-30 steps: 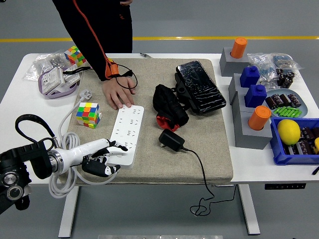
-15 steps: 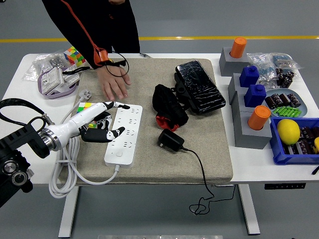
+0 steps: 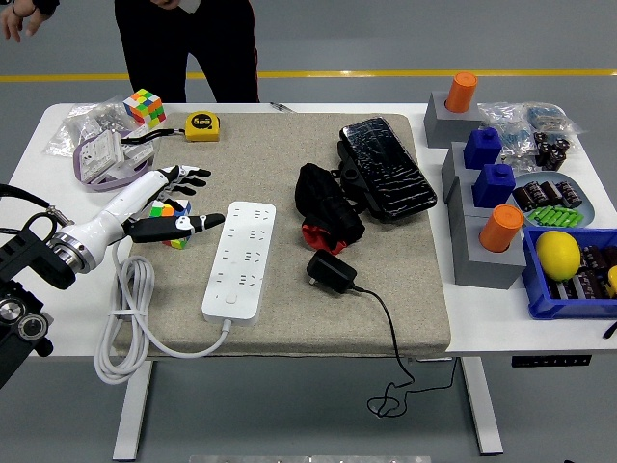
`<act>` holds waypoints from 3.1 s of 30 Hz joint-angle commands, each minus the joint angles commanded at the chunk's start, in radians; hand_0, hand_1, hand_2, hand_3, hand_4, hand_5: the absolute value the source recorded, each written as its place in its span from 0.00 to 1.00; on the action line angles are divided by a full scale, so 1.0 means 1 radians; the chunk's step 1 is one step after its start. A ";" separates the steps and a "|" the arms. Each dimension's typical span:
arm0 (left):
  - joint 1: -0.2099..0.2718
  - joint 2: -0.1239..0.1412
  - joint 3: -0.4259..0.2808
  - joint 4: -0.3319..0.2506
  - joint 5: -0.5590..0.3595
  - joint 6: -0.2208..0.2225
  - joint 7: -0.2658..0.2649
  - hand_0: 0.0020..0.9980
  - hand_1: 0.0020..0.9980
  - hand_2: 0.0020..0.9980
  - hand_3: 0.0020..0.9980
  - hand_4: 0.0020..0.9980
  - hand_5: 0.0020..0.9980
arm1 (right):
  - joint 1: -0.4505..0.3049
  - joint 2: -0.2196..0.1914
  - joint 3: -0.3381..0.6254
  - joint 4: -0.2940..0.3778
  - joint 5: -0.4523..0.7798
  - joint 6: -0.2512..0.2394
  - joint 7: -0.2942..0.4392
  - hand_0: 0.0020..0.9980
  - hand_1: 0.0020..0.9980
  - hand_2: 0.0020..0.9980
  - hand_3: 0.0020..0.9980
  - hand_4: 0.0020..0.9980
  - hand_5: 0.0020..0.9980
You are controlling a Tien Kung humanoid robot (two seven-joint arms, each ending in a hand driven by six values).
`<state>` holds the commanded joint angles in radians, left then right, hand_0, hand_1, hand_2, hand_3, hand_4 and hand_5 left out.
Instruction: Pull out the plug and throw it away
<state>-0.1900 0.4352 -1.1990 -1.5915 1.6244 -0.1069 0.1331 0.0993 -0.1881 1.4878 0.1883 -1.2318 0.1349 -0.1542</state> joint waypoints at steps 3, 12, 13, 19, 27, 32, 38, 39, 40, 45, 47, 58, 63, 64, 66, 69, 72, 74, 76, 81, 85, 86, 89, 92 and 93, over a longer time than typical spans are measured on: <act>0.004 -0.004 -0.010 0.002 0.000 -0.003 0.002 0.89 0.94 0.90 0.87 1.00 0.71 | 0.001 0.000 -0.002 0.001 0.002 0.000 0.001 0.64 0.68 0.68 0.60 1.00 0.47; 0.010 -0.009 -0.052 0.005 0.005 -0.010 0.003 0.89 0.93 0.90 0.86 1.00 0.73 | 0.002 0.000 -0.001 0.001 0.002 0.001 0.001 0.63 0.68 0.68 0.60 1.00 0.47; 0.010 -0.009 -0.054 0.005 0.006 -0.011 0.003 0.89 0.93 0.90 0.86 1.00 0.73 | 0.003 0.000 0.000 0.001 0.002 0.000 0.000 0.63 0.68 0.68 0.60 1.00 0.47; 0.011 -0.008 -0.069 0.007 0.009 -0.017 0.007 0.88 0.93 0.90 0.86 1.00 0.75 | 0.004 -0.001 -0.004 0.000 0.005 0.001 0.000 0.64 0.68 0.68 0.60 1.00 0.47; 0.011 -0.007 -0.070 0.008 0.009 -0.026 0.013 0.88 0.92 0.89 0.87 1.00 0.76 | 0.006 -0.002 -0.012 0.001 0.008 0.001 0.000 0.64 0.68 0.68 0.60 1.00 0.47; 0.013 -0.010 -0.072 0.008 0.010 -0.029 0.015 0.88 0.92 0.89 0.87 1.00 0.76 | 0.007 -0.003 -0.020 0.003 0.013 0.000 0.001 0.64 0.68 0.68 0.60 1.00 0.47; 0.010 -0.012 -0.076 0.009 0.011 -0.031 0.016 0.88 0.92 0.89 0.87 1.00 0.76 | 0.007 -0.005 -0.019 0.001 0.012 0.001 0.000 0.64 0.68 0.68 0.60 1.00 0.47; 0.010 -0.013 -0.078 0.009 0.011 -0.031 0.016 0.87 0.91 0.89 0.87 1.00 0.76 | 0.007 -0.005 -0.020 0.001 0.013 0.001 0.000 0.64 0.68 0.68 0.60 1.00 0.47; 0.011 -0.013 -0.079 0.009 0.011 -0.031 0.015 0.87 0.91 0.89 0.87 1.00 0.76 | 0.006 -0.005 -0.020 0.001 0.013 0.001 0.000 0.64 0.68 0.68 0.60 1.00 0.47; 0.014 -0.016 -0.084 0.009 0.013 -0.032 0.015 0.87 0.91 0.89 0.86 1.00 0.76 | 0.005 -0.006 -0.020 0.001 0.012 0.001 0.000 0.64 0.68 0.68 0.60 1.00 0.47; 0.015 -0.017 -0.085 0.009 0.013 -0.033 0.015 0.87 0.91 0.89 0.86 1.00 0.76 | 0.005 -0.005 -0.018 0.001 0.012 0.001 0.001 0.64 0.68 0.68 0.60 1.00 0.47; 0.016 -0.016 -0.105 -0.001 0.019 -0.034 0.013 0.87 0.91 0.89 0.86 1.00 0.77 | 0.005 -0.004 -0.013 0.004 0.014 0.002 0.002 0.64 0.68 0.68 0.60 1.00 0.47; 0.017 -0.018 -0.107 -0.005 0.025 -0.036 0.014 0.87 0.91 0.89 0.86 1.00 0.77 | 0.007 -0.008 -0.017 0.004 0.018 0.001 0.001 0.64 0.68 0.68 0.60 1.00 0.47; 0.017 -0.018 -0.106 -0.004 0.025 -0.037 0.015 0.87 0.91 0.89 0.86 1.00 0.77 | 0.007 -0.008 -0.017 0.004 0.017 0.001 0.001 0.64 0.68 0.68 0.60 1.00 0.47; 0.017 -0.017 -0.106 -0.007 0.025 -0.037 0.015 0.87 0.91 0.89 0.86 1.00 0.77 | 0.009 -0.006 -0.016 0.004 0.017 0.001 0.000 0.64 0.68 0.68 0.60 1.00 0.47; 0.018 -0.016 -0.109 -0.014 0.026 -0.038 0.016 0.87 0.91 0.89 0.86 1.00 0.77 | 0.010 -0.005 -0.015 0.004 0.016 0.001 0.000 0.63 0.68 0.68 0.60 1.00 0.47; 0.028 -0.018 -0.112 -0.022 0.028 -0.038 0.017 0.87 0.91 0.89 0.86 1.00 0.77 | 0.007 -0.008 -0.019 0.004 0.017 0.000 -0.001 0.63 0.68 0.68 0.60 1.00 0.47; 0.025 -0.022 -0.110 -0.017 0.030 -0.041 0.021 0.87 0.91 0.89 0.86 1.00 0.77 | 0.009 -0.012 -0.007 -0.001 0.005 -0.002 -0.002 0.63 0.68 0.68 0.60 1.00 0.47; 0.020 -0.014 -0.103 -0.020 0.028 -0.041 0.019 0.87 0.91 0.88 0.86 1.00 0.77 | 0.009 -0.011 -0.024 0.001 0.018 0.002 -0.002 0.64 0.68 0.68 0.60 1.00 0.47; 0.018 -0.015 -0.105 -0.023 0.029 -0.041 0.019 0.87 0.91 0.88 0.86 1.00 0.77 | 0.009 -0.012 -0.020 0.000 0.012 0.001 -0.001 0.63 0.68 0.68 0.60 1.00 0.47; 0.022 -0.014 -0.110 -0.024 0.029 -0.043 0.019 0.87 0.91 0.88 0.86 1.00 0.77 | 0.010 -0.010 -0.029 0.005 0.021 0.000 0.001 0.63 0.68 0.68 0.60 1.00 0.47; 0.022 -0.014 -0.113 -0.023 0.030 -0.043 0.020 0.87 0.91 0.88 0.86 1.00 0.77 | 0.011 -0.008 -0.028 0.005 0.020 0.000 0.001 0.63 0.68 0.68 0.60 1.00 0.47; 0.024 -0.014 -0.120 -0.024 0.030 -0.045 0.021 0.87 0.91 0.88 0.86 1.00 0.77 | 0.008 -0.006 -0.024 0.005 0.015 0.000 0.001 0.64 0.68 0.68 0.60 1.00 0.47; 0.024 -0.019 -0.123 -0.023 0.030 -0.046 0.023 0.87 0.91 0.88 0.86 1.00 0.77 | 0.004 -0.008 -0.017 0.003 0.009 -0.001 0.001 0.64 0.68 0.68 0.60 1.00 0.47; 0.019 -0.020 -0.117 -0.022 0.029 -0.049 0.025 0.87 0.90 0.88 0.86 1.00 0.77 | 0.003 -0.010 -0.021 0.004 0.010 0.000 0.000 0.63 0.68 0.68 0.60 1.00 0.47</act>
<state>-0.1710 0.4156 -1.3164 -1.6139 1.6532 -0.1563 0.1582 0.1023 -0.1983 1.4669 0.1923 -1.2220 0.1345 -0.1539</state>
